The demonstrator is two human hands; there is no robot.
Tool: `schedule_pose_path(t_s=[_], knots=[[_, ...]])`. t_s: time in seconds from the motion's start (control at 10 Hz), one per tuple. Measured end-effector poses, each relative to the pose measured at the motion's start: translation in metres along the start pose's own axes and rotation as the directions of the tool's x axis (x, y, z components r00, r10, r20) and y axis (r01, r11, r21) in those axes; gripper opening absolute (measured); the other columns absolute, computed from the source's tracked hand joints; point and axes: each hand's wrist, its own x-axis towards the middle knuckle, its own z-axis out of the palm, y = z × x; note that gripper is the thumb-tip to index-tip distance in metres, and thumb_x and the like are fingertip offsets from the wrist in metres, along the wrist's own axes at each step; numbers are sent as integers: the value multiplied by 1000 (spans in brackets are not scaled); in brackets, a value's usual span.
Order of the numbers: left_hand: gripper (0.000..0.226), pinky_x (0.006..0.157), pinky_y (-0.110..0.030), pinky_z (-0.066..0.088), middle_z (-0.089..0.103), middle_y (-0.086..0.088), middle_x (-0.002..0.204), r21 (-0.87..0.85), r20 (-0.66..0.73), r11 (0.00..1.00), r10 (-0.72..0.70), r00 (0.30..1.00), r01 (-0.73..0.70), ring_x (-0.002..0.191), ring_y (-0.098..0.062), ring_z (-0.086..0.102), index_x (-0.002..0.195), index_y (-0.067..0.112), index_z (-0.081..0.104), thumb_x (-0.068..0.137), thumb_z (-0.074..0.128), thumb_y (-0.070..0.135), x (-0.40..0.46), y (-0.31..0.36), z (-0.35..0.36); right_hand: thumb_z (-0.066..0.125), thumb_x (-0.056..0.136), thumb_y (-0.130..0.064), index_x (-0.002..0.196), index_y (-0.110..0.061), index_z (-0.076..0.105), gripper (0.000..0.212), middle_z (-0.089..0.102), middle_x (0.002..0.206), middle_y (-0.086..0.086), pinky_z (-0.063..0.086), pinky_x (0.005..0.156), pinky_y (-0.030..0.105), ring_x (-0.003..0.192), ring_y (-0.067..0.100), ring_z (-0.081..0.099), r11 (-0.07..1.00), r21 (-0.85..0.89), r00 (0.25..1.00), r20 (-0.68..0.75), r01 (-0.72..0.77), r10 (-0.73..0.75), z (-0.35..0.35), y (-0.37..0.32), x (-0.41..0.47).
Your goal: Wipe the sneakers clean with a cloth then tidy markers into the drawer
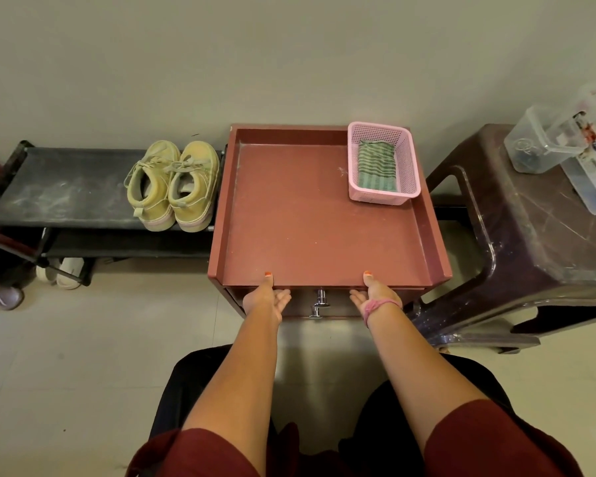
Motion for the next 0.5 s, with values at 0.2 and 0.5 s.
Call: schedule_pose_path(t_s=[0.2, 0.5], knots=[[42, 98, -41, 48, 52, -23, 135, 17, 91, 1000, 6, 996, -8, 119, -33, 58, 134, -2, 45, 100, 52, 21, -19, -5, -8, 59, 91, -3, 132, 5, 40, 46, 51, 132, 22, 47, 96, 44, 118, 35, 56, 997, -76, 999, 43, 5, -2, -7, -7, -11], [39, 104, -39, 43, 52, -14, 140, 160, 212, 978, 101, 972, -137, 125, -29, 54, 138, 2, 46, 101, 46, 15, -73, 7, -50, 48, 94, -2, 125, -5, 51, 31, 58, 118, 9, 47, 88, 37, 116, 25, 57, 938, -323, 979, 190, 129, -69, -26, 0, -56]])
